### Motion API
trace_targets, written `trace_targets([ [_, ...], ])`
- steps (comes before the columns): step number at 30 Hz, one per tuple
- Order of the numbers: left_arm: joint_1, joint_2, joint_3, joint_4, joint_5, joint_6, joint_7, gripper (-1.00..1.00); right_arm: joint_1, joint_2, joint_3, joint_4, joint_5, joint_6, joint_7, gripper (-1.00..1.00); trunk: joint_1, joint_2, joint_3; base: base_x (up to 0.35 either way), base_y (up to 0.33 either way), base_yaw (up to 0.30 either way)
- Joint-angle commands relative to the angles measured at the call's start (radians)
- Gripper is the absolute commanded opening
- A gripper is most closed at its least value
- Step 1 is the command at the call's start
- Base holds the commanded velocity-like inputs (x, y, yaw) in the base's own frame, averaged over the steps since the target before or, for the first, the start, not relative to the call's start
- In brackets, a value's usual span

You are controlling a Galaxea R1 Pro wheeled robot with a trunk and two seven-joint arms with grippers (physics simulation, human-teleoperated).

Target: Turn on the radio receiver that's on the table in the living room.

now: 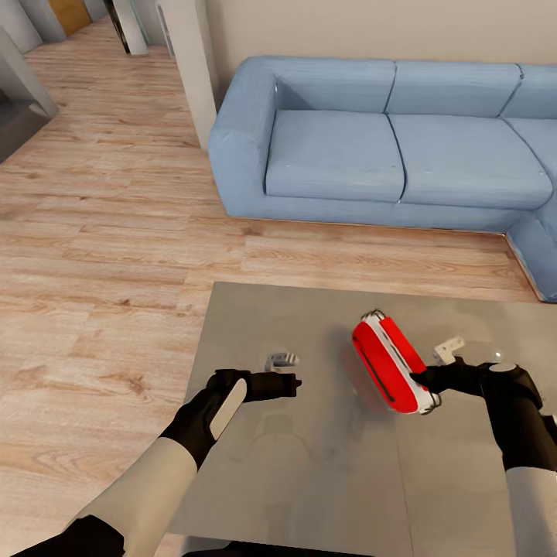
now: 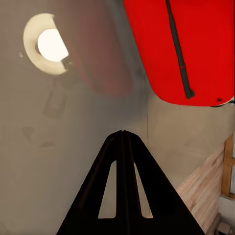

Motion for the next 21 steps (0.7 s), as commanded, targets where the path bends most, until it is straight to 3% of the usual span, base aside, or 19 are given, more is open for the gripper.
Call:
trace_targets([
  [1, 0.0, 0.0, 0.0, 0.0, 0.0, 0.0, 0.0, -1.0, 0.0, 0.0, 0.0, 0.006, -0.005, -0.007, -0.005, -1.0, 0.0, 0.0, 0.0, 0.0, 0.0, 0.0],
  [7, 0.0, 0.0, -0.001, 0.0, 0.0, 0.0, 0.0, -1.0, 0.0, 0.002, 0.001, 0.064, -0.01, -0.045, -0.062, -1.0, 0.0, 0.0, 0.0, 0.0, 0.0, 0.0],
  [21, 0.0, 0.0, 0.0, 0.0, 0.0, 0.0, 0.0, -1.0, 0.0, 0.003, 0.002, 0.081, -0.012, -0.055, -0.075, -1.0, 0.0, 0.0, 0.0, 0.0, 0.0, 0.0],
])
